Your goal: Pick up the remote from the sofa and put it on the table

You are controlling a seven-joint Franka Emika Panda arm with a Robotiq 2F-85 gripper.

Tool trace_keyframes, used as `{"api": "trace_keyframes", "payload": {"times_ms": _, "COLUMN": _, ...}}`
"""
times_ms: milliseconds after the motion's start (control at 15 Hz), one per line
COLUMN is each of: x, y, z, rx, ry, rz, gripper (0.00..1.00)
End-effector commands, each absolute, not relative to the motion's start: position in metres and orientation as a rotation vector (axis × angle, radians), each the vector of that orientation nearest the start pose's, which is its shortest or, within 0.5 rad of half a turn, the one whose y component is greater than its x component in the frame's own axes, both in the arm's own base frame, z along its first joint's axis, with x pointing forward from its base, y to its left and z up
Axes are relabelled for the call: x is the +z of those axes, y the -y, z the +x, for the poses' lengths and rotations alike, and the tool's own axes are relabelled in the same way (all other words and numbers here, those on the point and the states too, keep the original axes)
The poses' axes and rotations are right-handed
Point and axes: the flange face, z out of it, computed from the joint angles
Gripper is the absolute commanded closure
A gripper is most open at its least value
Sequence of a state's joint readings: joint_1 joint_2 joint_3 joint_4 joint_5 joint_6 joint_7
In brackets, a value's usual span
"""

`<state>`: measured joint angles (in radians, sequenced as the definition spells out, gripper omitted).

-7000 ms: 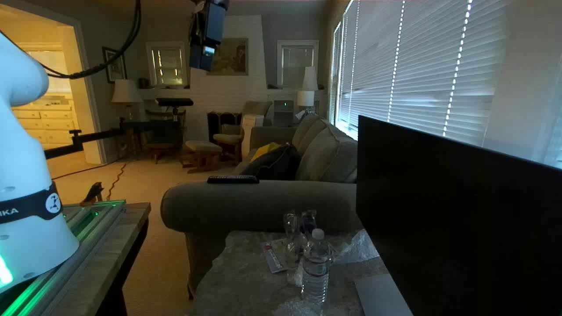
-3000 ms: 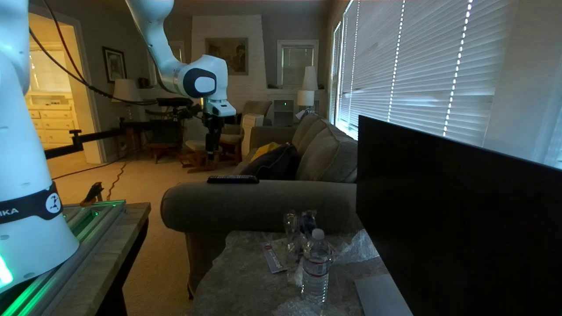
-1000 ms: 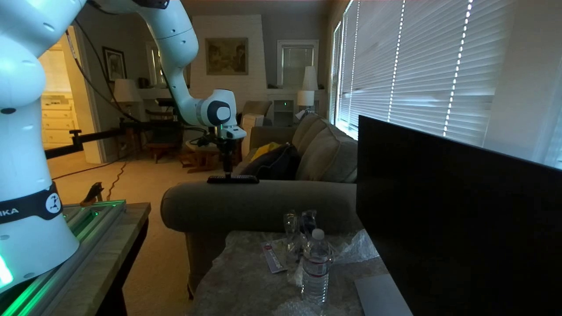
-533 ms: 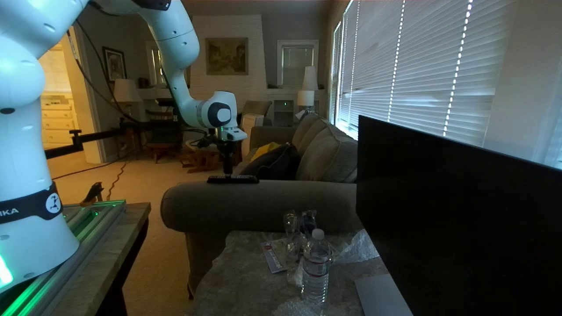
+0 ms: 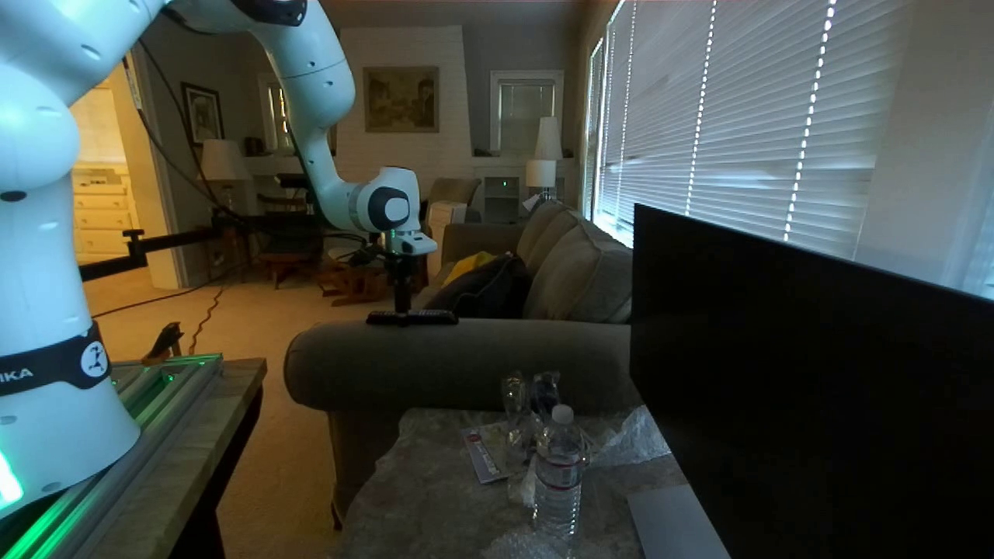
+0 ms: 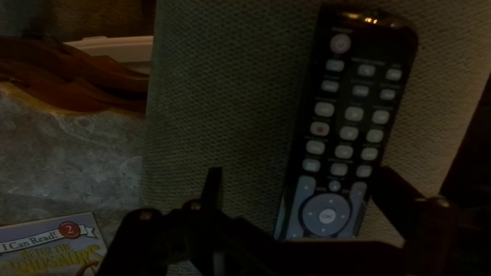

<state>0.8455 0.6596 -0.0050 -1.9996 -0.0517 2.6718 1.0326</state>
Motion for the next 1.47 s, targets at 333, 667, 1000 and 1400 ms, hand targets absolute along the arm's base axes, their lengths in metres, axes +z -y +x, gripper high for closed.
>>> {"api": "trace_keyframes", "payload": {"times_ms": 333, "x": 0.121, "y": -0.459, "z": 0.403, "rx": -0.050, "ry": -0.279, "rz": -3.116, "gripper": 0.25}}
{"api": "trace_keyframes", "payload": {"times_ms": 667, "x": 0.120, "y": -0.461, "z": 0.404, "rx": -0.057, "ry": -0.287, "rz": -3.107, "gripper": 0.56}}
{"api": "trace_keyframes", "payload": {"times_ms": 1000, "x": 0.124, "y": -0.462, "z": 0.403, "rx": -0.049, "ry": -0.287, "rz": -3.108, "gripper": 0.71}}
{"api": "trace_keyframes", "payload": {"times_ms": 1400, "x": 0.143, "y": -0.437, "z": 0.398, "rx": 0.020, "ry": -0.258, "rz": -3.133, "gripper": 0.71}}
